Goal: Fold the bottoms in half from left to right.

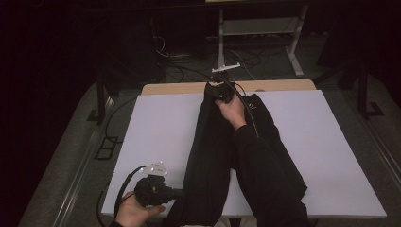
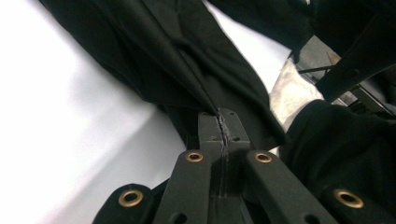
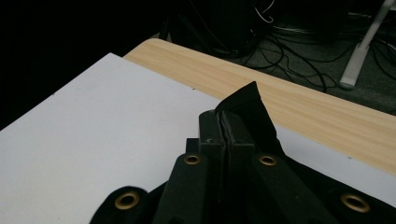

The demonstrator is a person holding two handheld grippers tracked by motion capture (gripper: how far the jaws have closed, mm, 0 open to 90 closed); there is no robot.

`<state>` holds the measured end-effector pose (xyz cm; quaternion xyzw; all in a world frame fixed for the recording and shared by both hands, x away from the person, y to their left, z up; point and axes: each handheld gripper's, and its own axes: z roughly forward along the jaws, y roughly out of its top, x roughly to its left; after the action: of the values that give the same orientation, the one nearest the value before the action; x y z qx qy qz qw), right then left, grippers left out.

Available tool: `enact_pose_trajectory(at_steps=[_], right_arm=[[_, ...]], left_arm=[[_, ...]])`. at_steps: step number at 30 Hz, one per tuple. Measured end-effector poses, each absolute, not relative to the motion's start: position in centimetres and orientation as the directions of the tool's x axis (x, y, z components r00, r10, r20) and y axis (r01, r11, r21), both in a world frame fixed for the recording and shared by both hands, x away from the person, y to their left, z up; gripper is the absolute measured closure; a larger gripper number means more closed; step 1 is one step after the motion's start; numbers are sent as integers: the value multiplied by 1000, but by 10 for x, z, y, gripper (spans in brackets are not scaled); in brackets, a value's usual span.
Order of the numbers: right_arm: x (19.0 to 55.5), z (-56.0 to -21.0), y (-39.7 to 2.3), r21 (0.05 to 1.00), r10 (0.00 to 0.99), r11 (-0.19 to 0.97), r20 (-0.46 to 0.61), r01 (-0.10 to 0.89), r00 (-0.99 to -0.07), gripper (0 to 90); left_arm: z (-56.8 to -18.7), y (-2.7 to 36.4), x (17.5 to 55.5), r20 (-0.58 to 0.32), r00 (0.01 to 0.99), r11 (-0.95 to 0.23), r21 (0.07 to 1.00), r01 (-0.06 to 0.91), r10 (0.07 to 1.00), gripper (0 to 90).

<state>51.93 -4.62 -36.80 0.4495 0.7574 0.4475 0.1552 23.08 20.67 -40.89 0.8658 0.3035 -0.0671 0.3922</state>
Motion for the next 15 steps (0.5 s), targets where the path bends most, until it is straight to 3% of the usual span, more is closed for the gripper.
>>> enact_pose_trajectory(at_steps=[15], right_arm=[[521,-361,-75,814,823,178,184,552,-537,865]], left_arm=[[-390,178,228,-309,861,-549,671,498,403,888]])
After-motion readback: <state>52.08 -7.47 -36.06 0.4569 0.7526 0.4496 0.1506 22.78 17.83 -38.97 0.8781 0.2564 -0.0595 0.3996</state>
